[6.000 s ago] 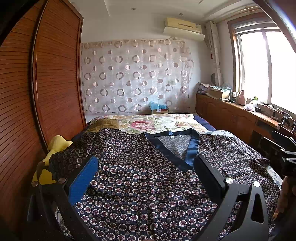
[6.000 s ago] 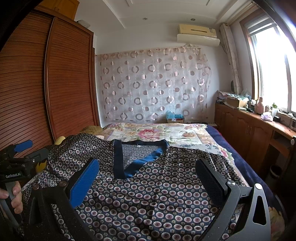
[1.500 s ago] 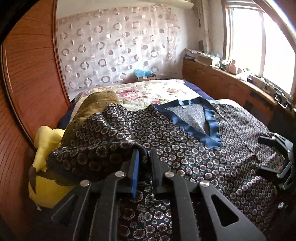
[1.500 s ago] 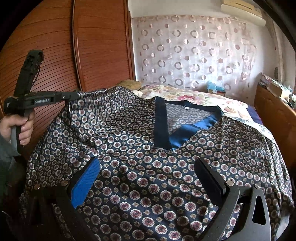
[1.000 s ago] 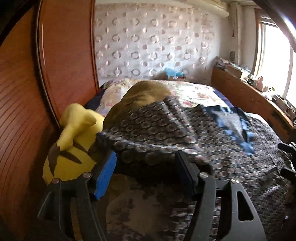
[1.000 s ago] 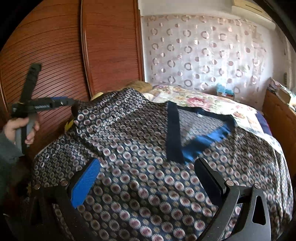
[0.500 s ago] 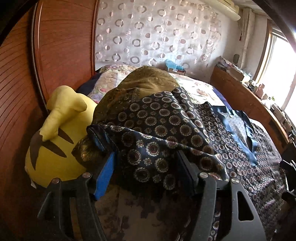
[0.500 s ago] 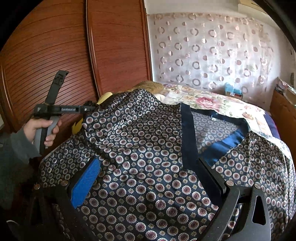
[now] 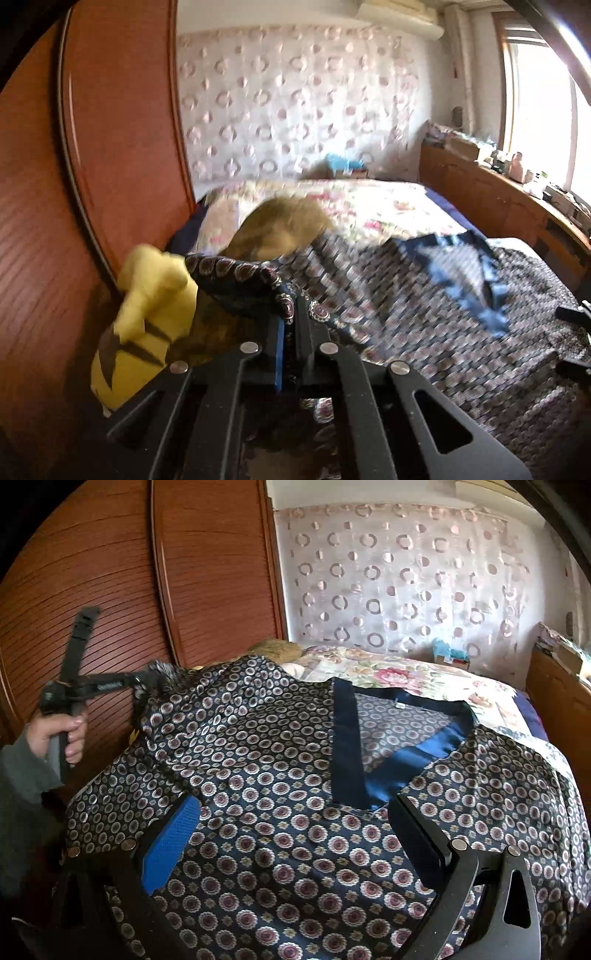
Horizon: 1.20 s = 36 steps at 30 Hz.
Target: Fold small clothes
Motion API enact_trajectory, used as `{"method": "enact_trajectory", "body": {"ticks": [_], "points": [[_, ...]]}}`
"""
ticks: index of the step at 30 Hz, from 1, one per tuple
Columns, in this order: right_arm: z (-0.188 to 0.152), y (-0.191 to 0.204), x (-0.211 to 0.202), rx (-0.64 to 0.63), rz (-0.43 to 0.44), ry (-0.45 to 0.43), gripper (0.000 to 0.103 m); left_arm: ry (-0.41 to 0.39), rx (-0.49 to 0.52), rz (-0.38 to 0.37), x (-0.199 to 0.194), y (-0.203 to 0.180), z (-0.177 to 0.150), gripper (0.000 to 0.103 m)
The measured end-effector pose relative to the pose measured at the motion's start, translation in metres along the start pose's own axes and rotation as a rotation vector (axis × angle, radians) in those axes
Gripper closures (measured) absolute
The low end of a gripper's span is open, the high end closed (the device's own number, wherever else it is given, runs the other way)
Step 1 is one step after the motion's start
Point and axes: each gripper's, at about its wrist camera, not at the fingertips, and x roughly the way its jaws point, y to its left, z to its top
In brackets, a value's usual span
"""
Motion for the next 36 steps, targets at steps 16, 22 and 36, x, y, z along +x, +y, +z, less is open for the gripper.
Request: {"method": "enact_trajectory", "body": {"ticks": [16, 22, 36], "points": [[-0.006, -0.038, -0.031, 0.053, -0.079, -0.043, 0.001, -0.055, 0.197, -0.235, -0.024, -0.106, 0.035, 0.048], [-0.005, -0.039, -0.029, 0.054, -0.077, -0.042, 0.002, -0.045, 0.178, -0.22, -0.031, -0.088, 0.025, 0.028], [0.044, 0.003, 0.052, -0.129, 0.093, 0.037, 0.031, -0.017, 0.022, -0.111, -0.036, -0.02, -0.026, 0.027]]}}
